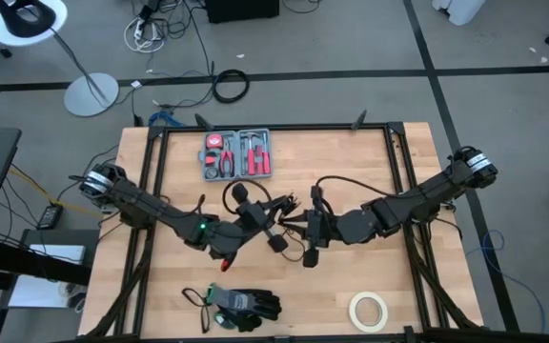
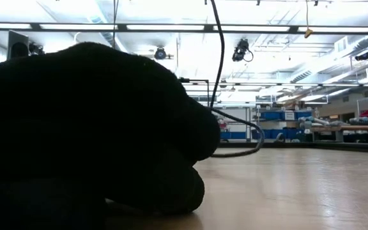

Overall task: Coil cords
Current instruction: Coil the black wire cable into the black spool

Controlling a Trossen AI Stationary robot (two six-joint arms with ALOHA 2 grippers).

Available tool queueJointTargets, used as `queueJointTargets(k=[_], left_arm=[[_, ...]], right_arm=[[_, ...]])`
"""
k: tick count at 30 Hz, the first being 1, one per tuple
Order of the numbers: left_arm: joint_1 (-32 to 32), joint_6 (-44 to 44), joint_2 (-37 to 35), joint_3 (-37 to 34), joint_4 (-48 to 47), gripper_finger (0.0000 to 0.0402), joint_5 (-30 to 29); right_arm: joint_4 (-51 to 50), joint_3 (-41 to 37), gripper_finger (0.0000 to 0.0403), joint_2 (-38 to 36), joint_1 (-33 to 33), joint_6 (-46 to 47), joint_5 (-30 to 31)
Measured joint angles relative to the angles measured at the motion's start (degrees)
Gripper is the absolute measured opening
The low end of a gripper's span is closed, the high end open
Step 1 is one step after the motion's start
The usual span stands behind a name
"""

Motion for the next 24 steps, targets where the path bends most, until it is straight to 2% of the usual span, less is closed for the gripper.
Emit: queueJointTargets(k=[2,6,11,17,24], left_arm=[[-0.1,0.1,0.0,0.0,1.5,0.0,0.6],[0.3,0.0,0.0,0.0,3.1,0.0,1.6],[-0.3,0.0,0.0,0.0,3.6,0.0,2.7],[-1.1,-0.2,0.0,0.3,4.4,0.0,4.2],[-1.2,0.3,-0.1,0.2,4.5,0.0,3.9]], right_arm=[[-0.7,0.0,0.0004,0.0,-0.2,1.4,-0.2],[-3.5,0.0,0.0004,0.0,-0.3,3.0,5.7],[-3.7,0.0,0.0018,0.0,1.0,0.3,6.3],[-6.7,-0.2,0.0055,0.1,3.0,0.1,17.6],[-7.1,-0.2,0.0101,0.1,5.8,0.4,25.7]])
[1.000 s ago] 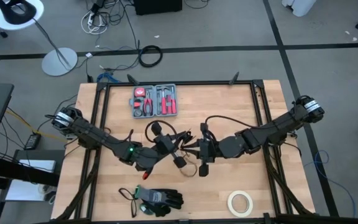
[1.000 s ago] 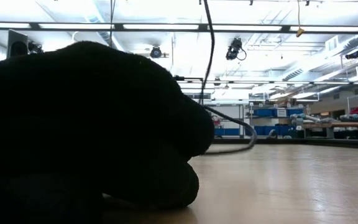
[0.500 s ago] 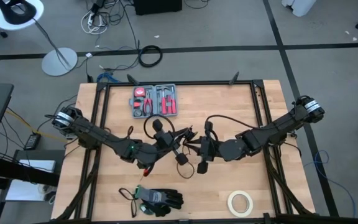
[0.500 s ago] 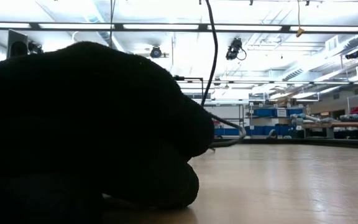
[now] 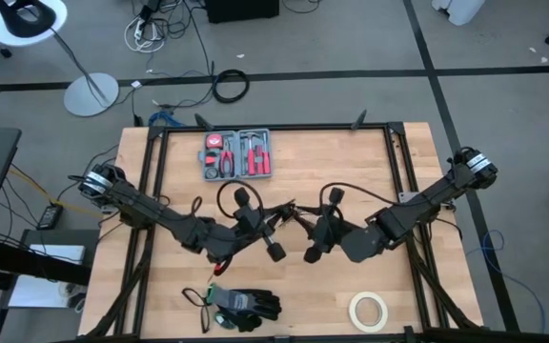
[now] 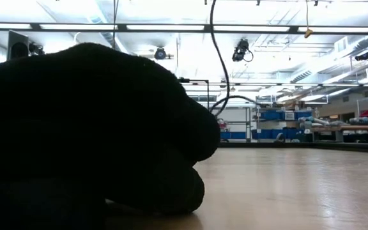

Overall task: Coil cords
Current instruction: Coil the black wire cable into the black spool

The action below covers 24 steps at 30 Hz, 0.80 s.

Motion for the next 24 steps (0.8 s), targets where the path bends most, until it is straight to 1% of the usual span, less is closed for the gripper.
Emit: queueJointTargets(k=[5,11,18,22,24], left_arm=[[-0.1,1.5,0.0,0.0,2.0,0.0,0.0],[-0.2,3.1,0.0,-0.1,5.3,0.0,1.3],[-0.2,3.1,0.0,-0.1,5.5,0.0,1.3],[-0.1,3.4,0.0,-0.1,5.5,0.0,1.3],[-0.2,3.5,0.0,-0.1,5.5,0.0,1.3]], right_arm=[[-0.4,0.0,0.0114,0.0,0.5,1.2,0.2],[-2.8,0.0,0.0112,0.0,0.1,4.7,-0.7],[-2.3,0.0,0.0111,-0.1,-2.0,7.8,-5.5],[-2.0,0.1,0.0111,-0.1,-3.6,12.0,-10.9],[-1.9,0.1,0.0111,-0.1,-4.0,14.3,-12.6]])
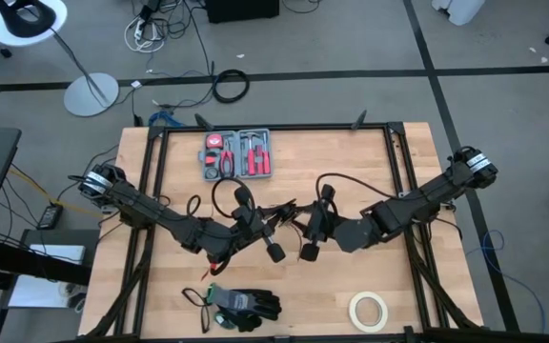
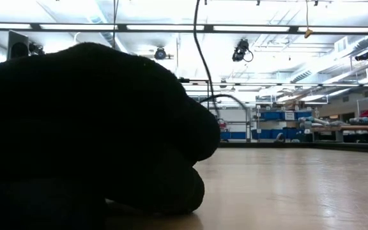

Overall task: Coil cords
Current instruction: Coil the black wire cable into the black spool

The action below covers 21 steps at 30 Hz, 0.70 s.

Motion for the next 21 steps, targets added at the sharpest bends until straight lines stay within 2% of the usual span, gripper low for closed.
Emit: queueJointTargets(k=[4,14,21], left_arm=[[0.0,0.7,0.0,0.0,0.0,0.0,0.0],[0.0,1.0,0.0,0.0,0.0,0.0,-0.1],[0.1,0.9,0.0,0.0,0.0,0.0,0.0]], right_arm=[[5.3,-3.1,0.0111,-0.1,-0.2,1.8,-0.2],[34.1,-16.9,0.0111,0.0,-0.9,-1.1,-5.2],[35.7,-17.2,0.0111,0.0,-1.4,-1.7,-9.3]])
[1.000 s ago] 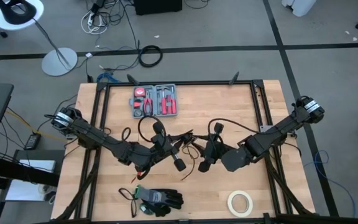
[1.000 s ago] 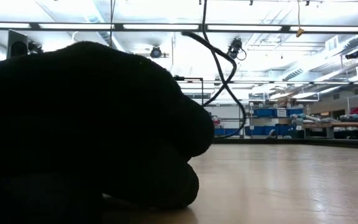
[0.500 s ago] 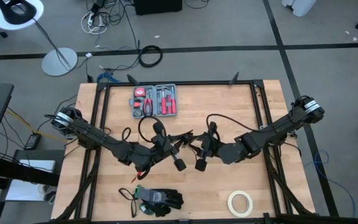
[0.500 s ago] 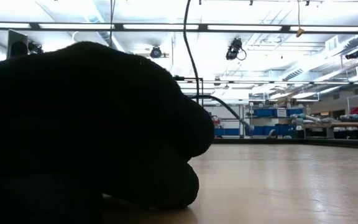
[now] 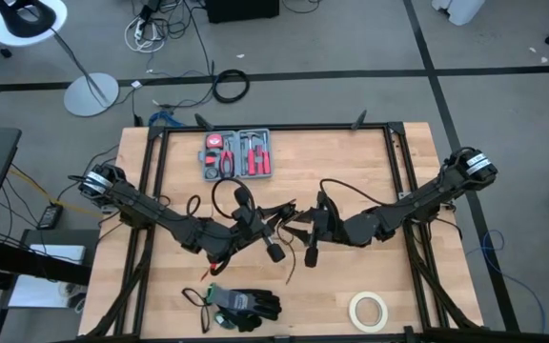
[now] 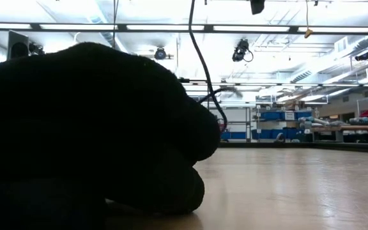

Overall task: Coil cords
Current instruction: Coil the black wire cable into the black spool

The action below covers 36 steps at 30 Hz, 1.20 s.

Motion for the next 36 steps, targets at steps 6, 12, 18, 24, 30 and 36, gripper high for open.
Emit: queueJointTargets(k=[6,12,18,24,30,36], left_arm=[[0.0,-0.1,0.0,0.0,0.0,0.0,0.0],[0.0,-0.1,0.0,0.0,-0.1,0.0,0.0],[0.0,-0.1,0.0,0.0,-0.1,0.0,0.0],[0.0,-0.1,0.0,0.0,-0.1,0.0,0.0],[0.0,0.1,0.0,0.0,-0.4,0.0,-0.3],[-0.6,0.2,0.1,0.0,-1.5,0.0,-1.6]], right_arm=[[1.8,0.0,0.0111,0.0,0.0,-1.3,-0.8],[2.1,0.0,0.0099,0.0,-0.9,-1.5,-0.8],[2.1,0.1,0.0036,0.0,-2.7,-1.5,-3.9],[2.0,0.1,0.0007,0.0,-2.9,-2.5,-4.8],[-0.9,0.2,0.0003,-0.1,-2.4,-4.9,-0.4],[-7.9,0.2,0.0002,-2.9,-1.6,-5.1,4.1]])
